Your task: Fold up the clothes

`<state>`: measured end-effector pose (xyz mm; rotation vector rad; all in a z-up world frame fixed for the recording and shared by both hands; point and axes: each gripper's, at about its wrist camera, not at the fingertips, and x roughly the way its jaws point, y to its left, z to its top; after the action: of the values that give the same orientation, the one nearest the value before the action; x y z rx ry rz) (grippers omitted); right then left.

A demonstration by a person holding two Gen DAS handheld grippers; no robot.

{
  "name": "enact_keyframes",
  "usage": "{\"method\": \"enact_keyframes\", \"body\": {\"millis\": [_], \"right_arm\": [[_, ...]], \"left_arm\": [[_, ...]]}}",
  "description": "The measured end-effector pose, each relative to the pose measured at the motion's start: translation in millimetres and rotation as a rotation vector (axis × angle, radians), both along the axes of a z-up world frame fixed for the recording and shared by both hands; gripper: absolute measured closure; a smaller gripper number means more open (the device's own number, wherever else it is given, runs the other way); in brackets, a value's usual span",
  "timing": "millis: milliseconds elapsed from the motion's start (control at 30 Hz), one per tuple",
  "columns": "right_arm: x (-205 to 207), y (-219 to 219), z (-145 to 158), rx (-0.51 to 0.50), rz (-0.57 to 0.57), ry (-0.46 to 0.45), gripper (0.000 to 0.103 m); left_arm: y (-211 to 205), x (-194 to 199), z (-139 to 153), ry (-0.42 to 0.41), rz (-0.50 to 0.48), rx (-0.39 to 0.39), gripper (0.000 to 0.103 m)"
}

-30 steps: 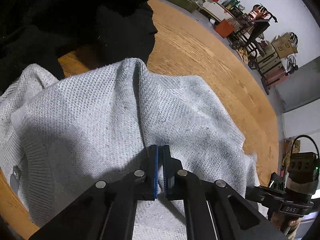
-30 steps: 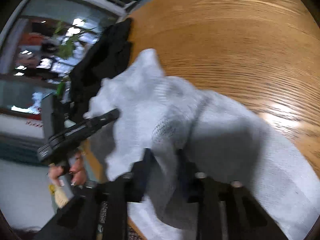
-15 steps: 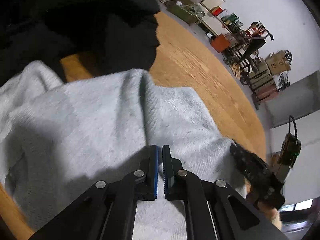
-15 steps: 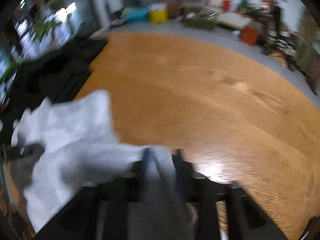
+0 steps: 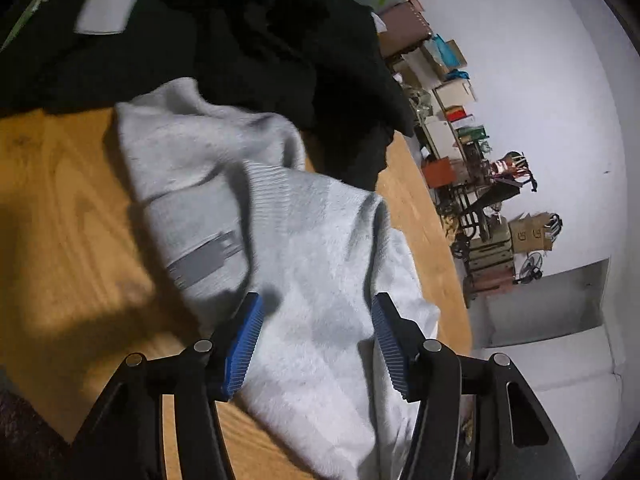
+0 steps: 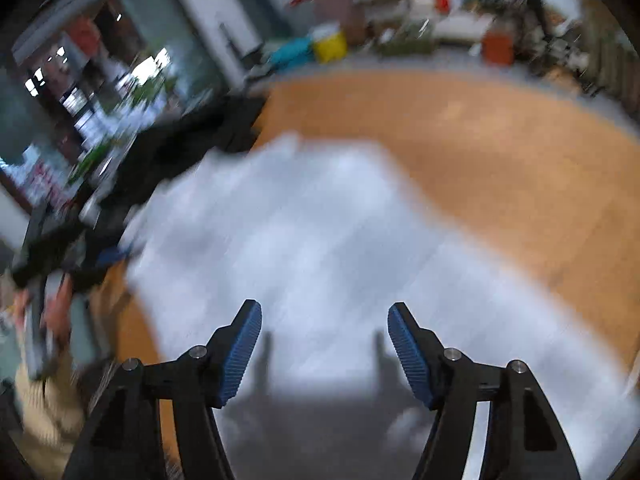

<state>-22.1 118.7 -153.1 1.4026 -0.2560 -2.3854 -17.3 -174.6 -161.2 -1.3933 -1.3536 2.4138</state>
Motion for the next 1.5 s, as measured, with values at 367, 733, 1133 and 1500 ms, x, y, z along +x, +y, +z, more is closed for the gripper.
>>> {"method": "enact_keyframes", "body": {"millis": [367, 733, 1133, 1500], "right_arm": [[101, 50, 18, 0.115, -0.334, -0.077, 0.032], [216, 169, 25, 0.107, -0.878, -0.179, 0.024], [201, 178, -10, 0.008, -0.867, -0.294, 0.024], [266, 180, -41, -0.459, -0.987, -0.323, 0.028]], "left_arm": [[51, 29, 3, 0.024, -0.222, 0.012, 0.045], [89, 45, 7, -0.009, -0.287, -0.046, 0.045], [115, 43, 13, 0.003, -0.356, -0.124, 0.045], [290, 13, -1, -0.007, -0.781, -0.431, 0.045]]}}
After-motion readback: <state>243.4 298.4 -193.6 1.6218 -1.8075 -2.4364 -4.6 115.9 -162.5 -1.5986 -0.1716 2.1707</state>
